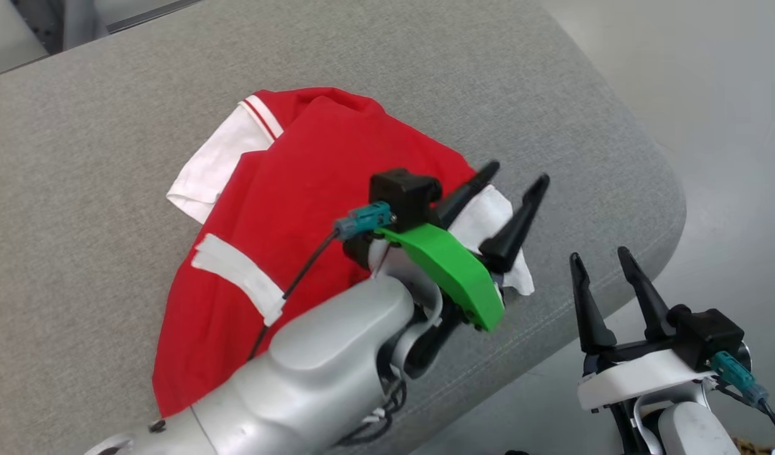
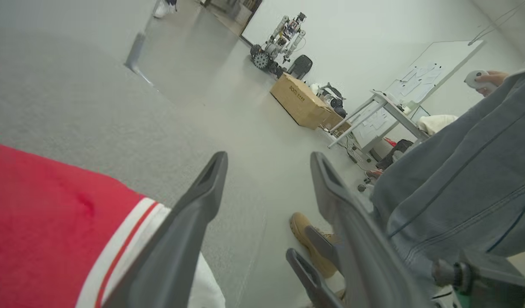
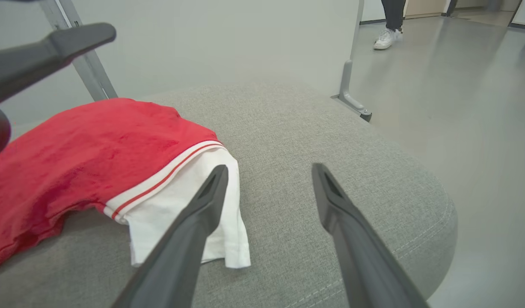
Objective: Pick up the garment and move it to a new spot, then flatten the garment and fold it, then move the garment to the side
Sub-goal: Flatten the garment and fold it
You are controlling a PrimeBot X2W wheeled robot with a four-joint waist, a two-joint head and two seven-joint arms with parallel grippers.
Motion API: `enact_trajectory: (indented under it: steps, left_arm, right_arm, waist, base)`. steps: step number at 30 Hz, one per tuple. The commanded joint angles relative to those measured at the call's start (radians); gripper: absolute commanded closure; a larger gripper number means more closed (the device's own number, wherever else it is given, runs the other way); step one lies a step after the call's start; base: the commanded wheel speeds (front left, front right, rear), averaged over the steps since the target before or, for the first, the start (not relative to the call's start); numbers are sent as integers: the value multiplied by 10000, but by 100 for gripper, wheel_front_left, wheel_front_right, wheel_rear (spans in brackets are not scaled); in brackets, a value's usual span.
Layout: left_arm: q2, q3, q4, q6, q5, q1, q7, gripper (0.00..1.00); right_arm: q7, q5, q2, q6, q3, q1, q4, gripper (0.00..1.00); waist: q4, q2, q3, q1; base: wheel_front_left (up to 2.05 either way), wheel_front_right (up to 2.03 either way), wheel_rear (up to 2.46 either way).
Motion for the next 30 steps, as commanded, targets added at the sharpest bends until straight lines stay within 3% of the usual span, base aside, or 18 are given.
enact_trajectory:
  steps: [1, 9, 17, 21, 30]
  left_arm:
    - [126, 396, -17, 101, 602, -36, -51, 0]
    - [1180, 2984, -1418, 907, 4427, 1780, -36, 0]
    - [2215, 4640, -2310, 1098, 6598, 4156, -37, 0]
    - [2397, 5629, -2542, 1035, 7153, 5376, -38, 0]
    - [1980, 7723, -2614, 530, 8608, 7804, -38, 0]
  right_arm:
    - [-32, -110, -13, -3, -93, 21, -119, 0]
    - [-31, -766, -16, -3, -630, 194, -971, 0]
    - [-31, -1093, -248, -3, -759, 426, -1289, 0]
    - [-31, -1101, -401, -3, -866, 648, -1204, 0]
    - [-31, -1222, -662, -3, -1461, 1136, -830, 0]
  waist:
    - [415, 0, -84, 0]
    - [1730, 0, -440, 0]
    - [2921, 0, -930, 0]
    - [3391, 0, -1142, 0]
    - [4126, 0, -1619, 0]
  base:
    - [0, 0, 0]
    - [0, 0, 0]
    - [0, 0, 0]
    - [0, 0, 0]
    - [0, 0, 0]
